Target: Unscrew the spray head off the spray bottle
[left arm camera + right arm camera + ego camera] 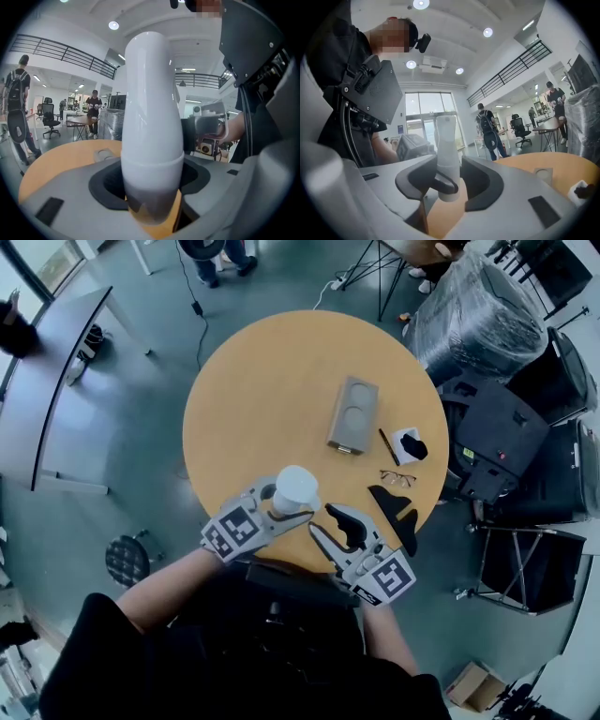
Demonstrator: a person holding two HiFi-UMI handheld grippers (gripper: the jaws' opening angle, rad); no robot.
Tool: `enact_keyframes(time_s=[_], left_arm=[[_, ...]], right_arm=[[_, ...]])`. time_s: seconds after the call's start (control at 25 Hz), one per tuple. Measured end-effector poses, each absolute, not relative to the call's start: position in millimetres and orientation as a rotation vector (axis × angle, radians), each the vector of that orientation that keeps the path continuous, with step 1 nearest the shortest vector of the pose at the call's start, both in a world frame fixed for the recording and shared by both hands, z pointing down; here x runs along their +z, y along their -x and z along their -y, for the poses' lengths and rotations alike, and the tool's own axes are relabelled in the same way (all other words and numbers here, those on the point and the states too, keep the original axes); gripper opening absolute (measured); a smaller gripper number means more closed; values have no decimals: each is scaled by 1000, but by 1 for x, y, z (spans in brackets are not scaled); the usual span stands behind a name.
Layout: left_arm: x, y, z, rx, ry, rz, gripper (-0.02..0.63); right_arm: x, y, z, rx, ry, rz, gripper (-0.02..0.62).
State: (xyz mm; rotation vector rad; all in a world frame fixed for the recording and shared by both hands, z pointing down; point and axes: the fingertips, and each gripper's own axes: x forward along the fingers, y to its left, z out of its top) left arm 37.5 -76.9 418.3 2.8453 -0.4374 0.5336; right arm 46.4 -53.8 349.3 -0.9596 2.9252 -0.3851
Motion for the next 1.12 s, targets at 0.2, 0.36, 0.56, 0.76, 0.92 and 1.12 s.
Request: enact_keyframes(time_s=[0.2, 0.36, 0.56, 0.76, 0.92, 1.12], left_arm=[[406, -37, 75, 528, -2833, 444, 299], [400, -49, 70, 547, -2853, 446, 299], [396, -55, 64, 598, -2900, 453, 299], [398, -54, 53, 608, -2941, 381, 298], [391, -53, 47, 572, -2984, 284, 296], [384, -55, 38, 528, -3009, 136, 295]], right_arm=[[309, -23, 67, -302, 901, -2927, 287], [293, -7, 79, -256, 879, -2944, 314], [290, 8, 85, -233, 846, -2973, 300], [286, 16, 78, -198, 765, -2994, 184], [281, 20, 71, -164, 683, -3012, 179], [275, 20, 62, -166, 538, -3028, 178]])
